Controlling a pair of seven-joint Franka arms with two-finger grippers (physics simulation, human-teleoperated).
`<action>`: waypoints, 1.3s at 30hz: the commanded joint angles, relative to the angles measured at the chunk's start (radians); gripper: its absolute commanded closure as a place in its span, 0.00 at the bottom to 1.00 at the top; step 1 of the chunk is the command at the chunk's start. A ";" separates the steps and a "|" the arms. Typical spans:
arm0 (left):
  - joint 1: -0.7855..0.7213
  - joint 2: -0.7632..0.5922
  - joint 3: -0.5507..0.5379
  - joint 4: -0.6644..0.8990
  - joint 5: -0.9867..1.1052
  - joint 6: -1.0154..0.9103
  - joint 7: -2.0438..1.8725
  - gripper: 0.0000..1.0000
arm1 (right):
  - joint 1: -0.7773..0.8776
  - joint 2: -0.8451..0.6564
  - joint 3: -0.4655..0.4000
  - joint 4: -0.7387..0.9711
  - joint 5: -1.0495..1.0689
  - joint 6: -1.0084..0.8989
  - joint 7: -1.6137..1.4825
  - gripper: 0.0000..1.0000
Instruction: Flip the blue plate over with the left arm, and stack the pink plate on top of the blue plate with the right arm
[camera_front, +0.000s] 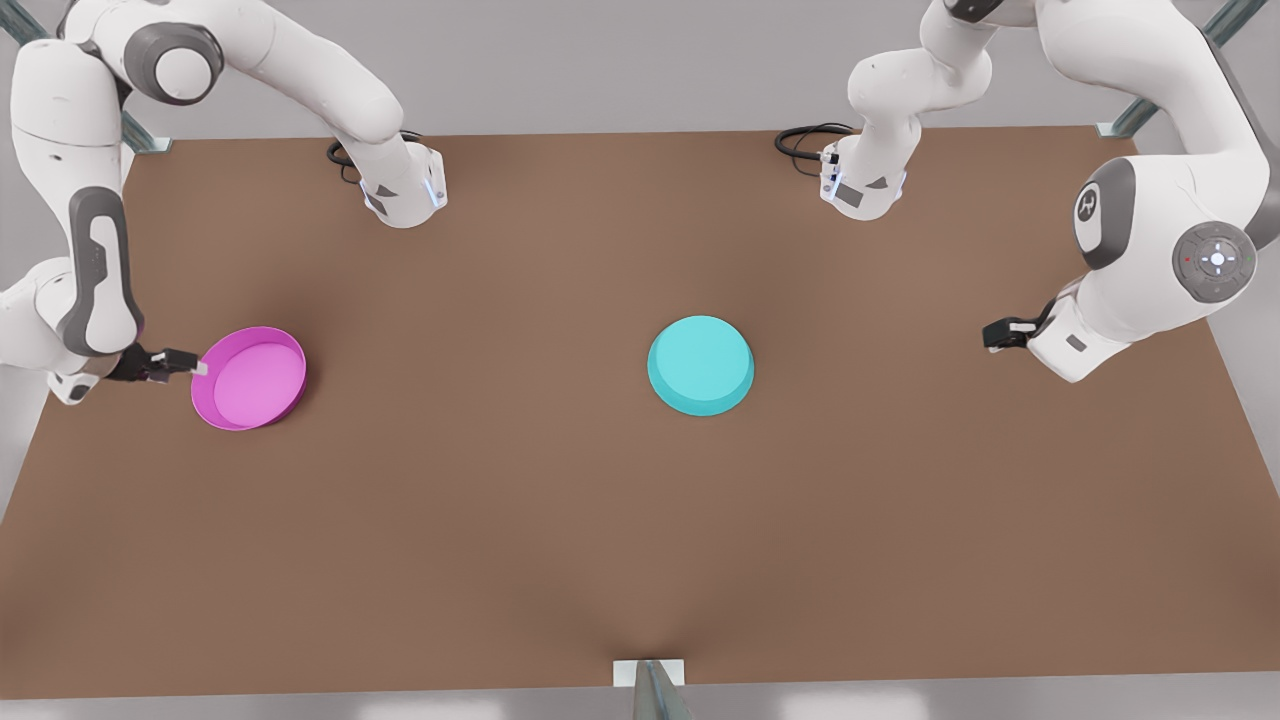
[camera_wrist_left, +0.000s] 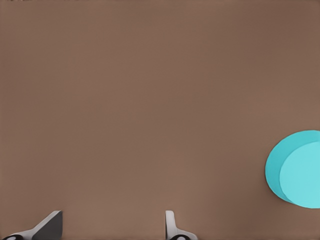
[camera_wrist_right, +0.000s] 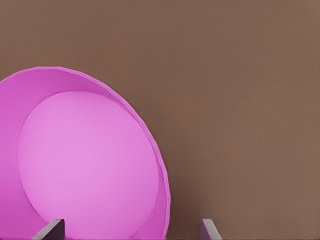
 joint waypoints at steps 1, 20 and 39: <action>0.000 0.000 0.000 0.000 0.001 0.000 0.000 0.00 | 0.001 0.001 0.000 0.000 0.000 0.001 0.000 0.00; -0.003 0.003 -0.002 0.000 0.002 -0.008 0.000 0.00 | -0.030 0.090 0.000 0.002 0.005 0.039 0.034 0.37; -0.003 0.003 -0.002 0.000 0.004 -0.017 0.000 0.00 | -0.028 0.092 0.000 0.000 0.055 0.062 0.026 0.49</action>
